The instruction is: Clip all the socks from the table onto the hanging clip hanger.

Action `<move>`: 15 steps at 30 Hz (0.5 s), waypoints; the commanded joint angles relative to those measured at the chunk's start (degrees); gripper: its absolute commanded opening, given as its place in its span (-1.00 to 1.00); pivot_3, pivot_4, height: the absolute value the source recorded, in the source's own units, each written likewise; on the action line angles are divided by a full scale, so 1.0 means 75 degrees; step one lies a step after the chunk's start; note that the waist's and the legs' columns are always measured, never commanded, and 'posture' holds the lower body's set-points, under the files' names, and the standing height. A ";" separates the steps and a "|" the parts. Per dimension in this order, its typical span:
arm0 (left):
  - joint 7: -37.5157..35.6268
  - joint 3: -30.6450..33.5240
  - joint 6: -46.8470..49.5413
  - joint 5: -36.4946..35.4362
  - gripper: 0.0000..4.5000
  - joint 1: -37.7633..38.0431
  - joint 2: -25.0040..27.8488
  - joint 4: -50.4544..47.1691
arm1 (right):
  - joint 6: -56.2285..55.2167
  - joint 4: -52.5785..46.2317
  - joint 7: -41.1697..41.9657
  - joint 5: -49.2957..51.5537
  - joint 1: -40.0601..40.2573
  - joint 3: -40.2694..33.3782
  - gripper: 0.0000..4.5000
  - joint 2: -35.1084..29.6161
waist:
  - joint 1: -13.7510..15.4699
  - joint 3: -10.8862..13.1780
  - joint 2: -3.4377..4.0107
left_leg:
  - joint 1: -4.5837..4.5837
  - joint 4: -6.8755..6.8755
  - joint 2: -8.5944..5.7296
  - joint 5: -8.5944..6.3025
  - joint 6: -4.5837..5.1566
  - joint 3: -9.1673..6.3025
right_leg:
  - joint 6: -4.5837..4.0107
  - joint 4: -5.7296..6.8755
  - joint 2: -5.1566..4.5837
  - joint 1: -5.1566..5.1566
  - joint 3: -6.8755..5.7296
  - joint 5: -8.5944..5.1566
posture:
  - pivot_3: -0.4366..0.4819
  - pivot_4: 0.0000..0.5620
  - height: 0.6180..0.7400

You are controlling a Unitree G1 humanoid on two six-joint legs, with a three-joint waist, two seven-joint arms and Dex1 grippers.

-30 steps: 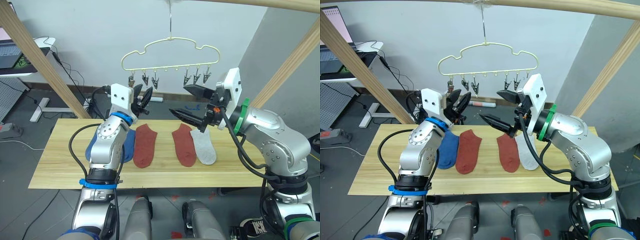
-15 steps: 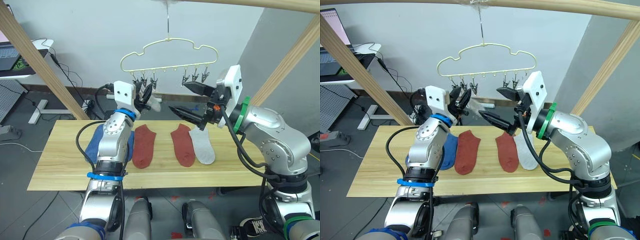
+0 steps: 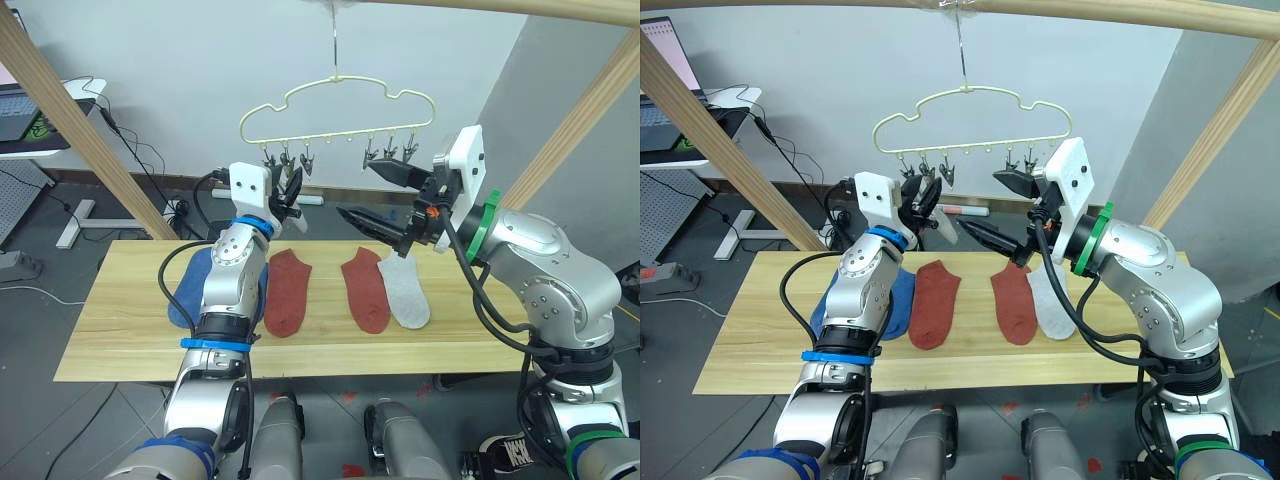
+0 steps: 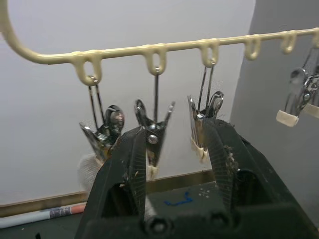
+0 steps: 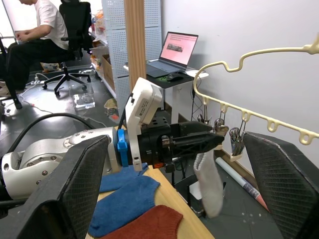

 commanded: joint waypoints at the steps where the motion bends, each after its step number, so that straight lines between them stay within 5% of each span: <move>1: -0.0012 0.0042 -0.0233 0.0044 -0.12 -0.0127 -0.0028 -0.0081 | -0.0100 -0.0181 -0.0014 0.0040 -0.0184 -0.0071 1.00 -0.0051 | -0.0002 0.0000 0.0000 | 0.0000 0.0000 0.0000 0.0000 0.0000 0.0001 | 0.0000 0.0000 0.0000 0.0000 0.0000 0.0000 | -0.16 -0.32 1.00; 15: 0.0038 0.0084 -0.0525 0.0102 -0.12 -0.0404 -0.0022 0.0430 | -0.0106 -0.0177 -0.0076 -0.0005 -0.0223 -0.0042 1.00 -0.0054 | -0.0009 0.0000 0.0000 | 0.0000 -0.0001 0.0000 0.0000 0.0001 0.0001 | 0.0001 0.0000 0.0000 0.0000 0.0000 0.0000 | -0.19 -0.27 1.00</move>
